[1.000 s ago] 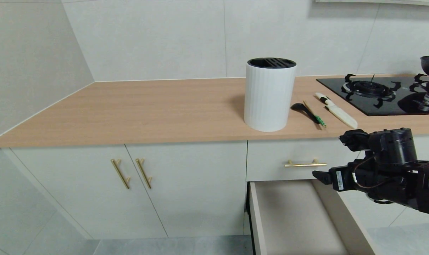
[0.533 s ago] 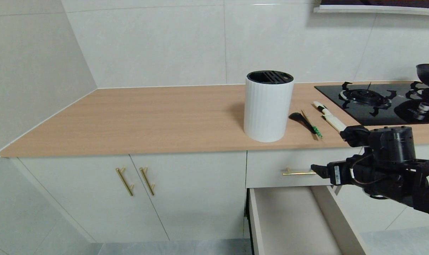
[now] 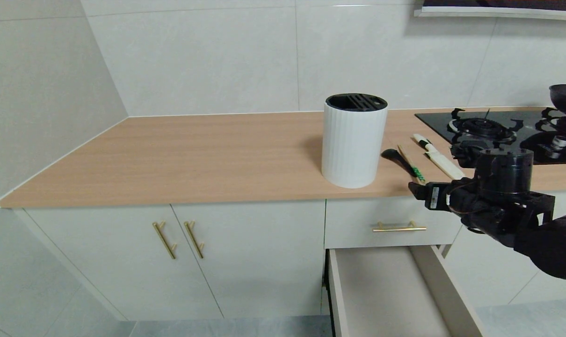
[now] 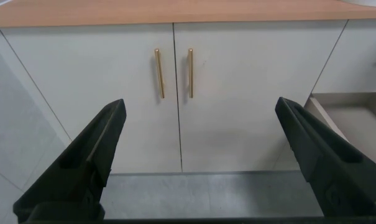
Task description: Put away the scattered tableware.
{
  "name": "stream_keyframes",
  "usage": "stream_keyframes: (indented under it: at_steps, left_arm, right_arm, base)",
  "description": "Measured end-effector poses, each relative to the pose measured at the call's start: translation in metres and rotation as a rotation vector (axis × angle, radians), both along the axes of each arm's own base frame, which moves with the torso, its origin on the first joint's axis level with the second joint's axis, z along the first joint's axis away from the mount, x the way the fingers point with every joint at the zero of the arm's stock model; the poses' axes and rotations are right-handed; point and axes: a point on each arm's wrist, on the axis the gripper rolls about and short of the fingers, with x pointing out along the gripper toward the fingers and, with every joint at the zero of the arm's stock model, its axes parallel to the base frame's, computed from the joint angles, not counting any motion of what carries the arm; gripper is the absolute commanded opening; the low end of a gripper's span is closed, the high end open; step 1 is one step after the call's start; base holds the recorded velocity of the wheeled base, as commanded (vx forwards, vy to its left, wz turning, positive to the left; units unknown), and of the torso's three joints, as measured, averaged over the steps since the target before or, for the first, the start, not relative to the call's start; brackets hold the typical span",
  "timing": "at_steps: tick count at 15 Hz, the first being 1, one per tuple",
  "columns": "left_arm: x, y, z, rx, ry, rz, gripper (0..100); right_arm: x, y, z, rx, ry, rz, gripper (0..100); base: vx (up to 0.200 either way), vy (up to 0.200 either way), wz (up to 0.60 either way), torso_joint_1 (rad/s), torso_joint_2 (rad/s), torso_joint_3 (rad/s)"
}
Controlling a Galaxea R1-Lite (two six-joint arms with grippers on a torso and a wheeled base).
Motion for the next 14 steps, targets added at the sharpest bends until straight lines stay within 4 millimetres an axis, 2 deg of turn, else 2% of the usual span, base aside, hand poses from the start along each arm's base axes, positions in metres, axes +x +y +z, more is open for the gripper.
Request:
stream_keyframes:
  at_steps: [4, 7, 10, 14]
  left_arm:
    - [0.0, 0.0, 0.0, 0.0, 0.0, 0.0, 100]
    - [0.0, 0.0, 0.0, 0.0, 0.0, 0.0, 100]
    - [0.0, 0.0, 0.0, 0.0, 0.0, 0.0, 100]
    - [0.0, 0.0, 0.0, 0.0, 0.0, 0.0, 100]
  right_arm:
    - [0.018, -0.007, 0.014, -0.011, 0.101, -0.019, 100]
    - [0.033, -0.011, 0.028, 0.042, 0.098, -0.022, 100]
    - [0.049, -0.01, 0.025, 0.048, 0.094, -0.029, 100]
    - [0.067, -0.005, 0.009, 0.062, 0.112, -0.042, 100]
  base:
    - [0.0, 0.0, 0.0, 0.0, 0.0, 0.0]
    - [0.0, 0.0, 0.0, 0.0, 0.0, 0.0]
    - [0.0, 0.0, 0.0, 0.0, 0.0, 0.0]
    - [0.0, 0.0, 0.0, 0.0, 0.0, 0.0]
